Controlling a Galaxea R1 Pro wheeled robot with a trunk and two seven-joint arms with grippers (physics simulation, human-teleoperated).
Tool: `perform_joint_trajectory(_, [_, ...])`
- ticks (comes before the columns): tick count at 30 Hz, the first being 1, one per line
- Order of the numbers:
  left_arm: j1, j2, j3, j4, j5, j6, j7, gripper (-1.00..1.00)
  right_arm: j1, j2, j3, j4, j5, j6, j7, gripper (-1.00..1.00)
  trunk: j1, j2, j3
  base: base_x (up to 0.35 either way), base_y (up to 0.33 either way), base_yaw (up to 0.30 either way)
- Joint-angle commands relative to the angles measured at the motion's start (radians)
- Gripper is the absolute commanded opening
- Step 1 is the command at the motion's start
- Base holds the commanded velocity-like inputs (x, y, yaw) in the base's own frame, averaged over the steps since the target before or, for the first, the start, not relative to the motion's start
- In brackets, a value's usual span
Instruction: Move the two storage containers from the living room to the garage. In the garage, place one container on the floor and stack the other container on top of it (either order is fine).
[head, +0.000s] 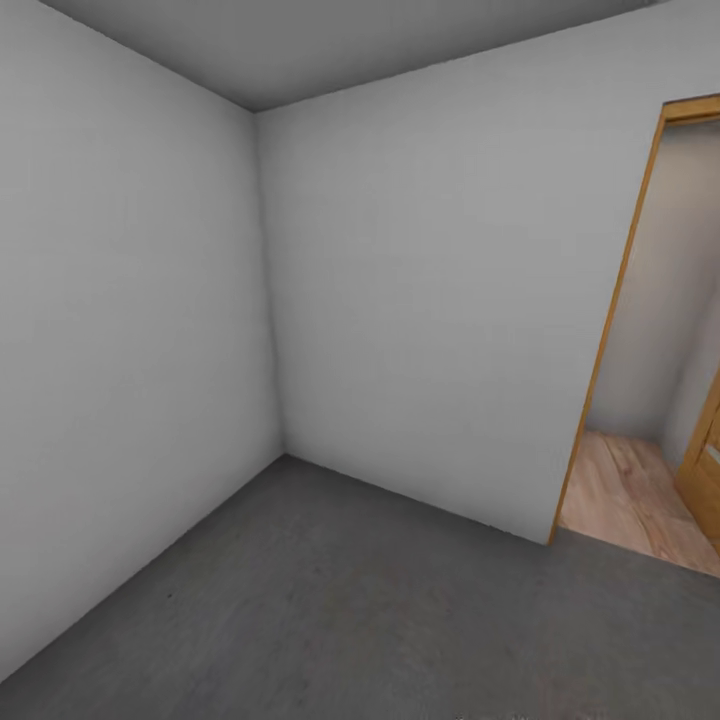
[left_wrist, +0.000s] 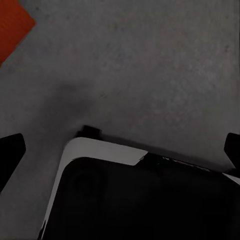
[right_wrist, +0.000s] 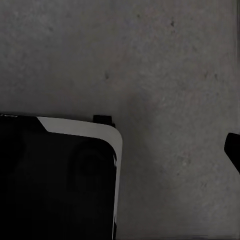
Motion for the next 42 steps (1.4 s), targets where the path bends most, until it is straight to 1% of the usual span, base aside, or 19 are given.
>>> perform_joint_trajectory(1, [-0.001,0.003,0.007,0.001,0.002,-0.003,-0.001,1.0,-0.001,0.001,0.008,0.003,-0.007,-0.005,0.0,1.0,0.0,-0.001,-0.002,0.0,0.0,-0.3])
perform_joint_trajectory(11, [-0.001,0.016,0.008,0.003,0.004,-0.001,0.004,1.0,-0.001,-0.001,0.008,0.003,-0.007,-0.005,0.0,1.0,0.0,-0.001,-0.002,0.0,0.0,-0.3])
perform_joint_trajectory(16, [-0.001,0.04,0.007,0.003,0.004,-0.001,0.005,1.0,-0.001,-0.001,0.007,0.003,-0.007,-0.005,-0.001,1.0,0.0,-0.001,-0.002,0.0,0.0,-0.3])
perform_joint_trajectory(24, [0.0,0.047,0.009,0.004,0.007,-0.002,0.008,1.0,-0.001,-0.001,0.007,0.003,-0.008,-0.005,-0.001,1.0,0.0,-0.001,-0.002,0.0,0.0,-0.3])
perform_joint_trajectory(26, [0.0,0.048,0.01,0.005,0.02,-0.002,0.009,1.0,-0.001,-0.001,0.007,0.003,-0.007,-0.005,-0.001,1.0,0.0,-0.001,-0.002,0.0,0.0,-0.3])
perform_joint_trajectory(27, [0.0,0.048,0.009,0.005,0.032,-0.002,0.008,1.0,-0.001,-0.001,0.007,0.003,-0.007,-0.005,-0.001,1.0,0.0,-0.001,-0.002,0.0,0.0,-0.3])
perform_joint_trajectory(28, [0.0,0.047,0.009,0.005,0.052,-0.002,0.008,1.0,-0.001,-0.001,0.008,0.003,-0.007,-0.005,-0.001,1.0,0.0,-0.001,-0.002,0.0,0.0,-0.3])
perform_joint_trajectory(31, [0.0,0.047,0.009,0.005,0.065,-0.002,0.008,1.0,-0.001,-0.001,0.008,0.003,-0.007,-0.005,-0.001,1.0,0.0,-0.001,-0.002,0.0,0.0,-0.3])
perform_joint_trajectory(34, [0.0,0.048,0.009,0.005,0.073,-0.002,0.008,1.0,-0.001,-0.001,0.008,0.003,-0.007,-0.005,-0.001,1.0,0.0,-0.001,-0.002,0.0,0.0,-0.3])
perform_joint_trajectory(42, [0.0,0.047,0.009,0.003,0.076,-0.003,0.008,1.0,-0.001,0.0,0.008,0.003,-0.007,-0.005,-0.001,1.0,0.0,-0.001,-0.002,0.0,0.0,-0.3])
